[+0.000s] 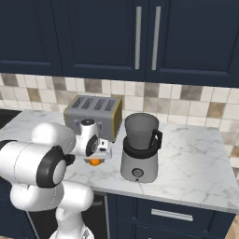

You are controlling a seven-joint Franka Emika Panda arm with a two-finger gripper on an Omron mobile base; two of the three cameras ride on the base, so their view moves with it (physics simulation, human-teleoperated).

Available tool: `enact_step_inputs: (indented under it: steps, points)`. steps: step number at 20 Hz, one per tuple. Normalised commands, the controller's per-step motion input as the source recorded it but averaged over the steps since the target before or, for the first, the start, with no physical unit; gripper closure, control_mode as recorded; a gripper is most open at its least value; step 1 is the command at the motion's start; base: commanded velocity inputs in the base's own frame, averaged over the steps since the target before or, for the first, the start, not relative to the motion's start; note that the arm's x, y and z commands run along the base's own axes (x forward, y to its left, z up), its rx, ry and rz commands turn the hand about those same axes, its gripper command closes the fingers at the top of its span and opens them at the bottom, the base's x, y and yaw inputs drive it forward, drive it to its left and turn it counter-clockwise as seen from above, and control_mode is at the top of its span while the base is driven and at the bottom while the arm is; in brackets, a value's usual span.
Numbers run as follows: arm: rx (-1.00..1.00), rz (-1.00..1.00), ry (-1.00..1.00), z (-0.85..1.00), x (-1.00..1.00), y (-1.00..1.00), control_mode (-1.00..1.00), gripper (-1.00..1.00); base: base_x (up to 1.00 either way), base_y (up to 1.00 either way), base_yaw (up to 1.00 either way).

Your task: Open the blender lid, put the orange in the blender, close the lid, and start the blender.

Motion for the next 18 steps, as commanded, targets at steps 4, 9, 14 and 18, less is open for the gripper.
enact_step_inputs:
  steps: [4,9,14,18]
  points:
    - [0.00,0.00,0.00,0.21,-0.17,-0.08,-1.00,1.00,0.00,0.00,0.00]
    - [0.00,0.00,-0.12,0.91,-0.37,-0.24,-1.00,1.00,0.00,0.00,0.00]
    - [0.00,0.00,-0.21,1.00,-0.12,-0.21,-1.00,1.00,0.00,0.00,0.00]
    - [0.00,0.00,-0.16,1.00,-0.04,-0.29,-1.00,1.00,0.00,0.00,0.00]
